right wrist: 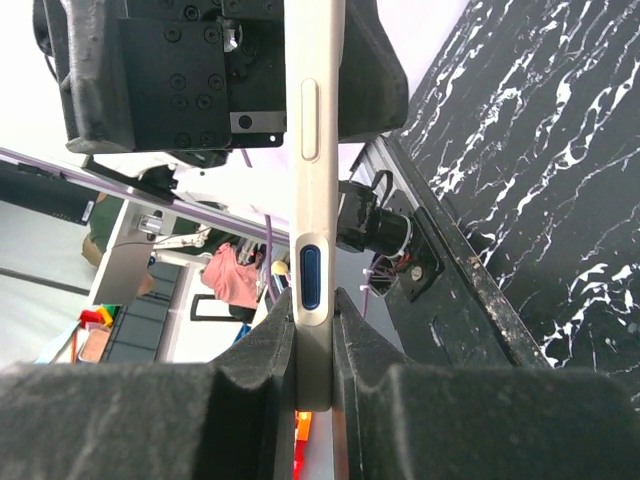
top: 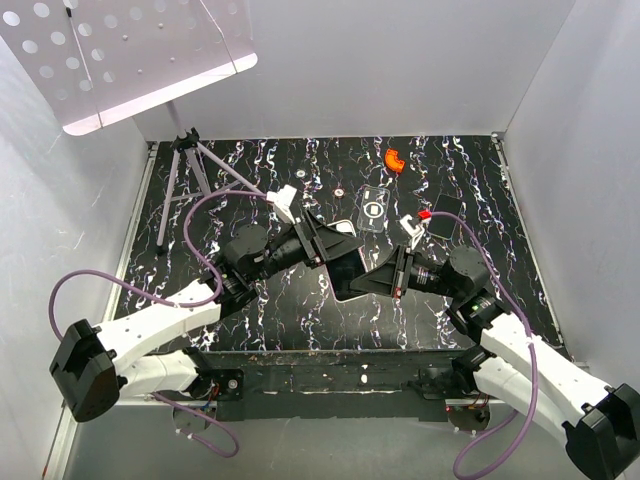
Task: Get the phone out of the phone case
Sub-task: Remove the phone case from the phone.
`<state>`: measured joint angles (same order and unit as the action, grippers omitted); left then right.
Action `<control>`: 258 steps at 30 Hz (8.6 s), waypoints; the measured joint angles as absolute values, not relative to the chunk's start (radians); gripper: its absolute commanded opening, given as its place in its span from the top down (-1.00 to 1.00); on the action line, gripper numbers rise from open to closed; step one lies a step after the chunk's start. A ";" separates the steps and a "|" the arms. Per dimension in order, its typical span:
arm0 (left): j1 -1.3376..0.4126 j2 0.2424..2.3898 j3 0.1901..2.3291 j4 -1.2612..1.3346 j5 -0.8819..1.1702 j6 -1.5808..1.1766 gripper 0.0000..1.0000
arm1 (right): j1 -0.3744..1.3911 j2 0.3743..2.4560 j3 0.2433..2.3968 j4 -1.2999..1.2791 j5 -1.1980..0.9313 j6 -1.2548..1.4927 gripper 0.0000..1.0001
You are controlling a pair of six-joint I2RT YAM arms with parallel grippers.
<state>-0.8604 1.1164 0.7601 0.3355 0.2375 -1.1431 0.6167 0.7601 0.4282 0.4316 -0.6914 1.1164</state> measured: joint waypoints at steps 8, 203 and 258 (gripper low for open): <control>-0.857 1.104 0.696 0.542 0.275 -1.184 0.17 | 0.608 0.761 0.414 0.542 -0.710 1.203 0.97; -0.647 1.203 0.929 0.590 0.868 -1.597 1.00 | 0.655 1.018 0.952 -0.084 -0.775 0.503 0.67; -0.778 1.157 0.644 0.847 0.022 -1.530 1.00 | 0.772 0.959 0.726 0.438 -0.550 1.018 0.92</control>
